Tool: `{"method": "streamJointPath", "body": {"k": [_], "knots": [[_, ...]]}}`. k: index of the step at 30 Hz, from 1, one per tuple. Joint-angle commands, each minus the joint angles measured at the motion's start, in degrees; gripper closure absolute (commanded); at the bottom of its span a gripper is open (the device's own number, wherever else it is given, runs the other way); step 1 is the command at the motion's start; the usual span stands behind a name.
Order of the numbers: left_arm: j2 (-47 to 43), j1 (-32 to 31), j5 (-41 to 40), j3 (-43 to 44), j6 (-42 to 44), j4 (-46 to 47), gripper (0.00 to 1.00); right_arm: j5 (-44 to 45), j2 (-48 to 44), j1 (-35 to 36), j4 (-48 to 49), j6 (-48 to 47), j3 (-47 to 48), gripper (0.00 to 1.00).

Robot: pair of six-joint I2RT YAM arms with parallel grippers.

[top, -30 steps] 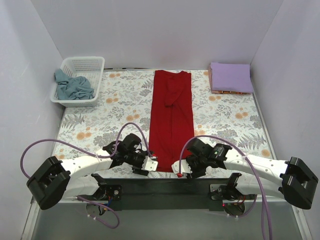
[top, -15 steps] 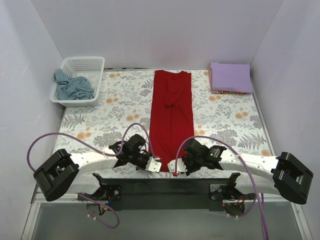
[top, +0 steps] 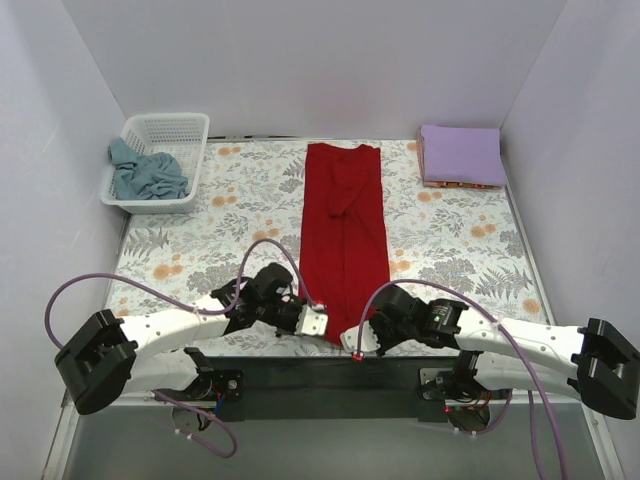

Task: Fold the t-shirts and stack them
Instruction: Fold the tshirt

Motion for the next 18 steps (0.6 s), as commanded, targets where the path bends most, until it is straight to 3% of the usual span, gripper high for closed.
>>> {"method": "streamJointPath", "body": {"k": [1,7,10,18], "knots": [[-0.7,6.1,2.7,5.3,-4.7,0.0,1.0,1.9,-1.0,-1.1,-0.3,-1.3,5.1,0.99],[3.7,13.4,5.3,10.4,-0.1,2.1,1.0,-2.0,3.3,-14.5,2.3,-10.9,10.5,0.99],[10.1,16.3,6.2,14.4,1.2,3.9,1.0,-4.4,7.2,-22.0,4.2,-14.8,14.5,0.99],[26.7,24.4,9.0,30.1,2.3,8.3,1.0,-9.2,23.0,-32.5,8.0,-20.0,27.7,0.99]]}}
